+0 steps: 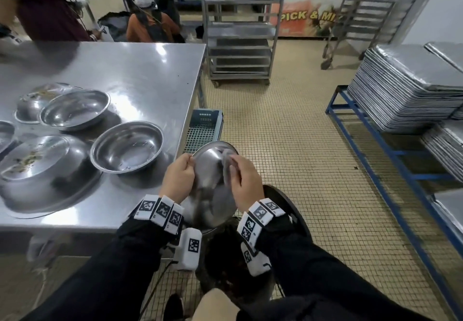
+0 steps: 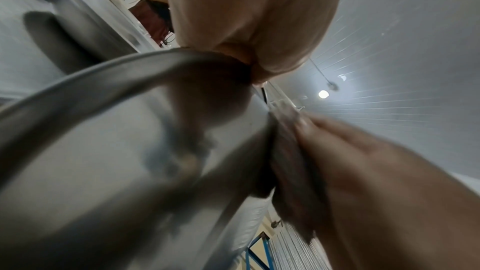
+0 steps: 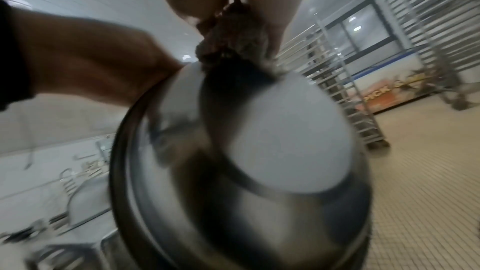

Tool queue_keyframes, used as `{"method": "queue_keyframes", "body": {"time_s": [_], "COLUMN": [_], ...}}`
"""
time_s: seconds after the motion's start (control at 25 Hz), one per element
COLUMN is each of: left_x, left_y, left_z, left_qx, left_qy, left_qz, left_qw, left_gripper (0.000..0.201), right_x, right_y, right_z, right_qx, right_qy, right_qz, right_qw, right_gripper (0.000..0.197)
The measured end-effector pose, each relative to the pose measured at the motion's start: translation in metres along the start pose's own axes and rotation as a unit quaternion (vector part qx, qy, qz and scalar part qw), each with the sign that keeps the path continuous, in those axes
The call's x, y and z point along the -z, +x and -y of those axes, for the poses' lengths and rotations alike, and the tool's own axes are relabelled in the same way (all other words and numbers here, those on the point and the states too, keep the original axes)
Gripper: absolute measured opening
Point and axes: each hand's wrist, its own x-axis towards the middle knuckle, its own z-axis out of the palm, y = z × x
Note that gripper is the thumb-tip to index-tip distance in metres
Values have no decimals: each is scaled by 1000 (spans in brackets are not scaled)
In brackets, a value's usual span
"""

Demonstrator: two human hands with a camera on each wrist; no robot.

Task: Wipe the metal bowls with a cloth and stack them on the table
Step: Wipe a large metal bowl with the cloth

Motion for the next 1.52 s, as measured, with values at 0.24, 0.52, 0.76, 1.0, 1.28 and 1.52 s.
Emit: {"method": "queue_keyframes", "body": {"time_s": [0.24,0.52,0.76,1.0,1.28,1.52], "left_x": [4,22,26,18,4,-3], "left_y": [-12,-14,-17,-15,-9,-9], "left_z": [-18,7,30,9,2,-10], "left_qx": [-47,-44,-12,-113,-137,-92], "left_qy": [17,-29,-66,10,75,44], "left_qz": [-13,-77,-35,7,-9,-29], "left_qw": [999,996,997,993,988,994], "left_gripper": [23,32,12,15,11,15], "right_x": [-23,11,20,17,14,-3], "right_y": [20,20,19,37,43,8], "right_z": [31,-17,-28,-18,-7,17], "right_qx": [-14,-285,-200,11,73,97], "right_qy": [-79,128,94,-29,-16,-13], "right_qz": [29,28,56,118,122,-37], "right_qw": [996,949,974,993,990,995], "right_gripper": [57,34,20,11,21,29]}}
